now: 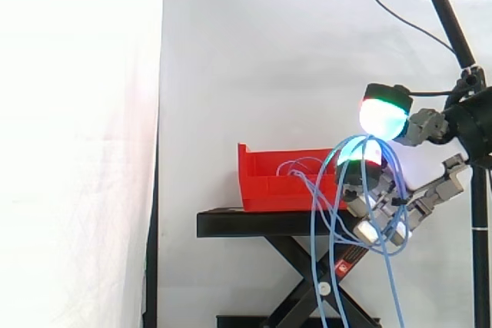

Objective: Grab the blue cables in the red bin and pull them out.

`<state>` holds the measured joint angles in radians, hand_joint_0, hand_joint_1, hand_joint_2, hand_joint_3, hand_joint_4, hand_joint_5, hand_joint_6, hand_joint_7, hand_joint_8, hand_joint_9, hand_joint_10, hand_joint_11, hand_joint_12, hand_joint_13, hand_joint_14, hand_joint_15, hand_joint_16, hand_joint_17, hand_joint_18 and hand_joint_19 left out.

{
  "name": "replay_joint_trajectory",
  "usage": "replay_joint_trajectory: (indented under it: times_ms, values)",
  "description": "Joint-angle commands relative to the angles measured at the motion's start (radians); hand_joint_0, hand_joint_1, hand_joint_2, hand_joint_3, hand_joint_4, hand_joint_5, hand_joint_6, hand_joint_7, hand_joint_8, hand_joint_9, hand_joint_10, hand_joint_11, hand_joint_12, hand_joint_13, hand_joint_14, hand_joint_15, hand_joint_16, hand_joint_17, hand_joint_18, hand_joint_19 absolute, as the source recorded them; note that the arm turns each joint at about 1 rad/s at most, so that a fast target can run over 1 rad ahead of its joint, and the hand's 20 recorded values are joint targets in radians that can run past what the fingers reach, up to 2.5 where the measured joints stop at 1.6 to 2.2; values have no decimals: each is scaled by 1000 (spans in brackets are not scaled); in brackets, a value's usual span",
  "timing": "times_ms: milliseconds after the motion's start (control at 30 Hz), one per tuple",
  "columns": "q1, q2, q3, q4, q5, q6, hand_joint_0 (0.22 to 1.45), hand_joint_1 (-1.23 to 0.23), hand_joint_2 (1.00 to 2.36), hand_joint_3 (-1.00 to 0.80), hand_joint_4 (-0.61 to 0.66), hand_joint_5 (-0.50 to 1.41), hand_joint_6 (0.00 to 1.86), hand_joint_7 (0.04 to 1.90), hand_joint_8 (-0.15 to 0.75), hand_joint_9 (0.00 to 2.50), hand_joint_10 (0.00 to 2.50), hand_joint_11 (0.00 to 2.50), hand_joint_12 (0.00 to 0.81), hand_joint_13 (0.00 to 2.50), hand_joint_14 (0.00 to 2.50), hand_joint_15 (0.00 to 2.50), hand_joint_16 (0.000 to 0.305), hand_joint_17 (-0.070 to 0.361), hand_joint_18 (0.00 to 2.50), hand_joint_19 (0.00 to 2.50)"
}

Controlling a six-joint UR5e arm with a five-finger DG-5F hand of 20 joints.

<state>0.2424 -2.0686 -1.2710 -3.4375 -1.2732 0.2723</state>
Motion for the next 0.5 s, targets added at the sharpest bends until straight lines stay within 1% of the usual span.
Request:
replay_joint_trajectory:
  times_ms: [0, 200, 267, 467]
  values:
    - [0, 1, 1, 0, 0, 0, 682, -993, 1000, -1000, 148, 900, 490, 683, 223, 843, 30, 863, 344, 643, 26, 674, 51, 116, 547, 962]
    - [0, 1, -1, 0, -2, -2, 687, -1028, 1000, -1000, 153, 868, 559, 649, 223, 837, 32, 877, 342, 643, 26, 679, 51, 115, 549, 965]
    - [0, -1, -1, 0, -2, -2, 684, -1036, 1000, -1000, 158, 836, 624, 612, 225, 829, 30, 891, 344, 645, 24, 678, 52, 116, 551, 962]
    - [0, 1, -1, 0, -2, -2, 683, -1051, 1000, -1000, 162, 816, 685, 588, 225, 821, 31, 896, 344, 645, 26, 682, 52, 117, 554, 971]
